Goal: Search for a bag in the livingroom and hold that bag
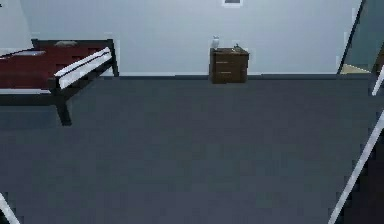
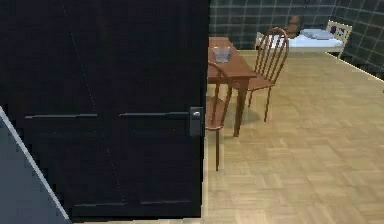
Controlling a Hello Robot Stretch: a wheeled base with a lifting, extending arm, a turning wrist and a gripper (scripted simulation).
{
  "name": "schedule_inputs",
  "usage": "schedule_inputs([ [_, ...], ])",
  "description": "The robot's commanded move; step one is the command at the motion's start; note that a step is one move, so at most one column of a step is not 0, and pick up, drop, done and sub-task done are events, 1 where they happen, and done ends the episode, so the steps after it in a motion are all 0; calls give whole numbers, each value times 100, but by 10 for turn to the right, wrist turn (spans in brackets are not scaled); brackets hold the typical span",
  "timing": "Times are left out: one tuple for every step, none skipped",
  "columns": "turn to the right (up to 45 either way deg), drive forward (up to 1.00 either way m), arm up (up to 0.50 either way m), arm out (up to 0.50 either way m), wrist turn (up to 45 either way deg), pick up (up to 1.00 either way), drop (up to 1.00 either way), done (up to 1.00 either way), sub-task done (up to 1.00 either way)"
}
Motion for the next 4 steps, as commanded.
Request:
schedule_inputs([
  [0,30,0,0,0,0,0,0,0],
  [300,0,0,0,0,0,0,0,0],
  [0,100,0,0,0,0,0,0,0],
  [60,0,0,0,0,0,0,0,0],
])
